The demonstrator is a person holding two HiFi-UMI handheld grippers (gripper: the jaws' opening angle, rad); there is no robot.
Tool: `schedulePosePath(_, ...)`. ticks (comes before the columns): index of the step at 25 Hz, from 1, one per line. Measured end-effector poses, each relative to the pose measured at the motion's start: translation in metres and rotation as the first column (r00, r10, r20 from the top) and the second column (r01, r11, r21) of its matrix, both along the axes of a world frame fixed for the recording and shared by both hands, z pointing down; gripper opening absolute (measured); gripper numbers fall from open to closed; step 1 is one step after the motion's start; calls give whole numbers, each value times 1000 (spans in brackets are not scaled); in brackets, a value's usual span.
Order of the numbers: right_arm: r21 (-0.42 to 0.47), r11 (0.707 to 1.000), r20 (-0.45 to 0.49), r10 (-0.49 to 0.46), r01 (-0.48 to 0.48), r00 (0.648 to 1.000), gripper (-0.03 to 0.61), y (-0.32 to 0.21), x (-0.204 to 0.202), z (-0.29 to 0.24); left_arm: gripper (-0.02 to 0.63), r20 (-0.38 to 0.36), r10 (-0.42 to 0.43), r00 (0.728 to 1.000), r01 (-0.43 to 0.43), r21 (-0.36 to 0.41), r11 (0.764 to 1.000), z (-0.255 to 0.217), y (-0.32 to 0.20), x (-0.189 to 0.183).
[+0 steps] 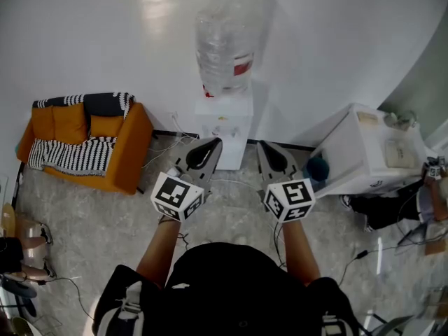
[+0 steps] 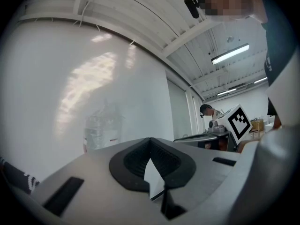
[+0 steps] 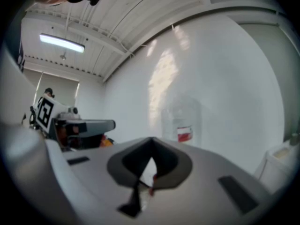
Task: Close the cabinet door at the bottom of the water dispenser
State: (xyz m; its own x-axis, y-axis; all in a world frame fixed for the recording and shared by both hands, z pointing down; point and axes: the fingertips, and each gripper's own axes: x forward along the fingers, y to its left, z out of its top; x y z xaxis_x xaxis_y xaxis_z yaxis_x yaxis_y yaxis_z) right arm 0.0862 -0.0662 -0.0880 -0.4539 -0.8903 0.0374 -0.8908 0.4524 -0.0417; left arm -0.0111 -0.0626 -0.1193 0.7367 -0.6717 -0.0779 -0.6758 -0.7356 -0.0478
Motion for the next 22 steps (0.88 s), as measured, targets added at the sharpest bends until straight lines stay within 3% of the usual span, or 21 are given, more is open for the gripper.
schedulePosePath(22,-14,1000,11,9,-9,1000,34,5,-2,12,11,10,-22,1000,21,10,1000,2,5,3)
